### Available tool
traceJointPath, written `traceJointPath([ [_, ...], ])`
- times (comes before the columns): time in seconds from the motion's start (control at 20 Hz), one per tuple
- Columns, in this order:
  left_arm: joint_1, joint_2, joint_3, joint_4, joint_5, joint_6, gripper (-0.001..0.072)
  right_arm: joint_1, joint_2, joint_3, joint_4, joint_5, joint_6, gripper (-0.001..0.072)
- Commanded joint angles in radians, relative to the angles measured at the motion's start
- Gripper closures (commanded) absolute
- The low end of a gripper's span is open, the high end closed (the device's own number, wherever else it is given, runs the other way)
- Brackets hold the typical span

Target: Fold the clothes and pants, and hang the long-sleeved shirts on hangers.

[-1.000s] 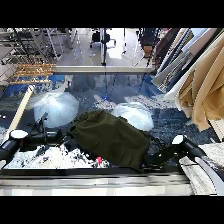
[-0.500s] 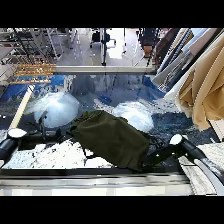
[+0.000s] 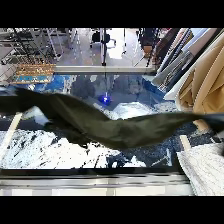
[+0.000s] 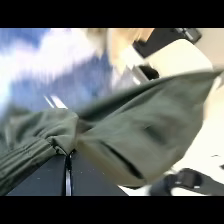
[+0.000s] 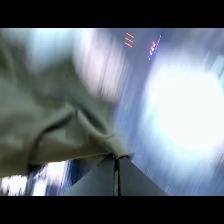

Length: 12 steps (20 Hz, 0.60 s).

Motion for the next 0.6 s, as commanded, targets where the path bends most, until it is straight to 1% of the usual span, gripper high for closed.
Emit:
traceJointPath([
  [0.0,0.003,0.069,0.401,0.002,-0.055,-0.014,0.0698,0.001,0.064,0.343,0.047,-0.239,0.014,0.0696],
  [0.1,0.003,0.079,0.523,0.012,-0.024,0.006,0.0698,0.001,0.041,0.417,0.026,-0.393,0.003,0.0696],
  [0.15,0.003,0.088,0.529,0.040,0.022,0.026,0.0697,0.001,0.022,0.427,-0.007,-0.450,-0.002,0.0696],
  [0.2,0.003,0.088,0.517,0.104,0.074,0.027,0.0697,0.001,-0.011,0.426,-0.047,-0.486,-0.002,0.0696],
  [0.25,0.003,0.076,0.488,0.158,0.116,0.024,0.0698,0.001,-0.061,0.426,-0.083,-0.483,-0.002,0.0696],
  [0.35,0.003,0.024,0.360,0.189,0.172,0.019,0.0697,0.001,-0.204,0.426,-0.108,-0.419,-0.003,0.0696],
  [0.45,0.000,-0.072,0.191,0.186,0.177,0.019,0.0698,0.001,-0.402,0.418,-0.082,-0.335,-0.004,0.0695],
  [0.55,-0.004,-0.193,0.019,0.185,0.187,0.021,0.0696,0.001,-0.637,0.380,-0.027,-0.311,-0.033,0.0695],
])
